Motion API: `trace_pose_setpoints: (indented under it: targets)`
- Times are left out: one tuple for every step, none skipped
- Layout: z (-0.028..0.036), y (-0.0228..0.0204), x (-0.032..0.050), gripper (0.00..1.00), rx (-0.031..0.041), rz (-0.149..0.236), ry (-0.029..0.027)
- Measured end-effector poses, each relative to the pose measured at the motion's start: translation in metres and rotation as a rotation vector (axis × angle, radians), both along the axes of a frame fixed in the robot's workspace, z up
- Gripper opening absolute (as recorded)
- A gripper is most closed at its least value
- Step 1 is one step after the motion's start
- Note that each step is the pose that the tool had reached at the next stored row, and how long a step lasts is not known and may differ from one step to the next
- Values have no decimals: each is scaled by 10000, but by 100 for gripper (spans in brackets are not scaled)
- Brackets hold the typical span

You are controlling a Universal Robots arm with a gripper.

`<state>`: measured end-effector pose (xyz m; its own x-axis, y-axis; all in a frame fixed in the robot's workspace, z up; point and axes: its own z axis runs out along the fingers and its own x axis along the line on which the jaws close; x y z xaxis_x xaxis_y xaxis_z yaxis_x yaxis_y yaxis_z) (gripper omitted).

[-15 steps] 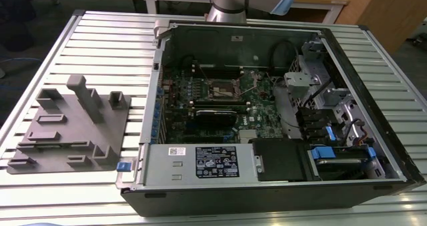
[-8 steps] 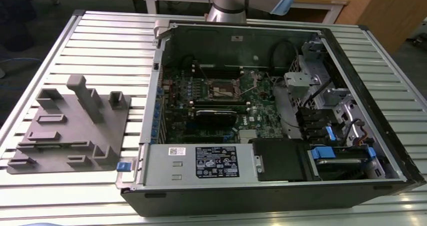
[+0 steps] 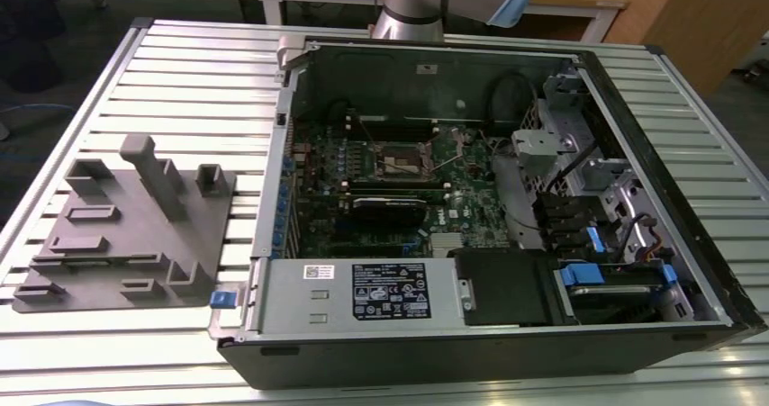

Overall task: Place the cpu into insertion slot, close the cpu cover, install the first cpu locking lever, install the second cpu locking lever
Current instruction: 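Place the cpu into insertion slot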

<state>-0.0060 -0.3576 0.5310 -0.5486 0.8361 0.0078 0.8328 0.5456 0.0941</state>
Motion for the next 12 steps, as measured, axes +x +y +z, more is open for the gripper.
trace_pose_setpoints:
  targets:
    - [-19,-1,0,54,0,0,0]
    - [-37,-2,0,54,-1,0,0]
    - [-55,-4,0,54,-2,0,0]
    - [-73,-5,-1,54,-4,0,0]
    - [-91,-6,-1,54,-4,0,0]
    - [-109,-8,-1,54,-3,0,0]
    - [-128,-9,-1,54,-3,0,0]
    - [-145,-9,-1,54,-6,0,0]
    - [-163,-10,-1,54,-7,0,1]
    - [-181,-10,-1,54,-11,0,0]
    - [-199,-10,-1,54,-17,0,0]
    - [-214,-11,0,54,-25,1,0]
